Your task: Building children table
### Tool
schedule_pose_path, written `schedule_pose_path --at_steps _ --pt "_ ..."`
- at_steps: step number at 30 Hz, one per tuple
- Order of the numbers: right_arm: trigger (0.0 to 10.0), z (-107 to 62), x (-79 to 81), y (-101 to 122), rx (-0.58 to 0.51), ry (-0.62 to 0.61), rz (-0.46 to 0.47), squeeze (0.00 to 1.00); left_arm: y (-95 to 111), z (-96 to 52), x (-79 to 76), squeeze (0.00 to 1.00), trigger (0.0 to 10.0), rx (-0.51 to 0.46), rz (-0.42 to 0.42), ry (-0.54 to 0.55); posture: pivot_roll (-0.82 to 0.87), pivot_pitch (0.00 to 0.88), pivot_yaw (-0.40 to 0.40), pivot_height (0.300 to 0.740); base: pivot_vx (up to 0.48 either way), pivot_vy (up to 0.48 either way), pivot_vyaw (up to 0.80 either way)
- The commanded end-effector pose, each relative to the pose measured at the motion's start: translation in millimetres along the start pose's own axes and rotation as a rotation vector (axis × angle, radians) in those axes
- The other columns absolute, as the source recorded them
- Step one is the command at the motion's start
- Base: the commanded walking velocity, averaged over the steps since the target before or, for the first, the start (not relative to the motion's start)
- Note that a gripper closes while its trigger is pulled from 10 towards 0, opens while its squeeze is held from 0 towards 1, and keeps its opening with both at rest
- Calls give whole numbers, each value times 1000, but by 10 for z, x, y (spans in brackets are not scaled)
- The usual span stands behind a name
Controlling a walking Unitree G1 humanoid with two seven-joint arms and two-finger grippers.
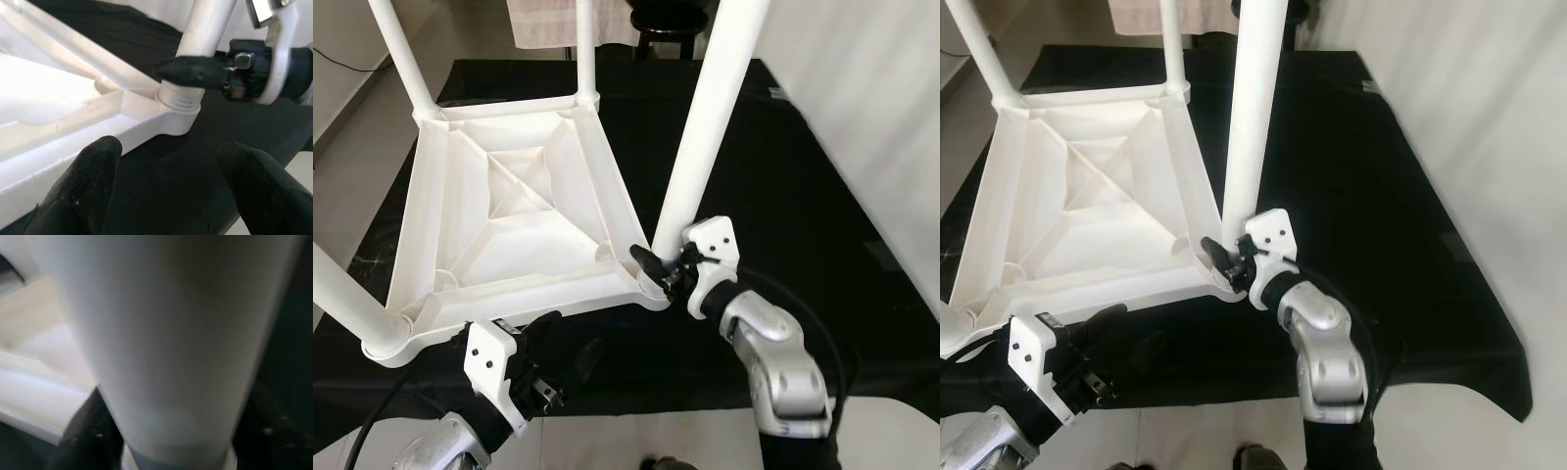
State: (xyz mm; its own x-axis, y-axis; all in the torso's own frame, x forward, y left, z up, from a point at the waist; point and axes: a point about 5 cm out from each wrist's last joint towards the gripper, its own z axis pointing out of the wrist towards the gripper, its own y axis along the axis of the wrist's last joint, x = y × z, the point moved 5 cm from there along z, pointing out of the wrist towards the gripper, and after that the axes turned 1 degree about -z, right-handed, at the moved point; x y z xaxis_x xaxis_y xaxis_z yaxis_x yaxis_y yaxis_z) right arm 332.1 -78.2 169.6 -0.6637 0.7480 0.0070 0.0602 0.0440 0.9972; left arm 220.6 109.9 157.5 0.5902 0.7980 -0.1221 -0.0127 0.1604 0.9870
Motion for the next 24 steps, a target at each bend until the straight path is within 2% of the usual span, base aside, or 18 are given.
schedule_pose_path --at_steps 1,2,3,4,5,7,10,11,14,15,16,17,24 --pt "10000 12 416 158 -50 339 36 1000 -45 0 -16 0 10000 16 1 -5 -205 173 -56 740 0 0 0" --pt "10000 -19 479 187 -49 426 -17 24 -47 4 -21 0 10000 16 0 -7 -199 174 -57 740 0 0 0" --pt "10000 -19 479 187 -49 426 -17 24 -47 4 -21 0 10000 16 0 -7 -199 174 -57 740 0 0 0" --pt "10000 -53 519 195 -42 508 -54 0 -49 6 -28 0 10000 15 -1 -9 -199 173 -58 740 0 0 0" --pt "10000 -53 519 195 -42 508 -54 0 -49 6 -28 0 10000 15 -1 -9 -199 173 -58 740 0 0 0" --pt "10000 -53 486 214 -30 629 -132 0 -52 9 -41 0 10000 14 -2 -11 -189 172 -62 740 0 0 0" --pt "10000 -32 443 236 -24 667 -147 0 -53 9 -48 0 10000 14 -2 -11 -183 171 -63 740 0 0 0" --pt "10000 43 363 270 -15 684 -155 0 -55 7 -57 0 10000 13 -2 -12 -180 173 -69 740 0 0 0" --pt "10000 106 321 300 -6 709 -169 0 -56 7 -70 0 10000 12 -3 -12 -177 172 -72 740 0 0 0" --pt "9294 145 305 326 0 737 -173 0 -57 5 -83 0 10000 12 -4 -13 -171 174 -73 740 0 0 0" --pt "9294 145 305 326 0 737 -173 0 -57 5 -83 0 10000 12 -4 -13 -171 174 -73 740 0 0 0" --pt "0 157 314 350 6 783 -167 0 -57 4 -97 0 10000 11 -5 -14 -171 176 -74 740 0 0 0" --pt "0 137 271 349 35 865 -172 0 -66 7 -133 0 10000 10 -12 -20 -197 170 -77 740 0 0 0"
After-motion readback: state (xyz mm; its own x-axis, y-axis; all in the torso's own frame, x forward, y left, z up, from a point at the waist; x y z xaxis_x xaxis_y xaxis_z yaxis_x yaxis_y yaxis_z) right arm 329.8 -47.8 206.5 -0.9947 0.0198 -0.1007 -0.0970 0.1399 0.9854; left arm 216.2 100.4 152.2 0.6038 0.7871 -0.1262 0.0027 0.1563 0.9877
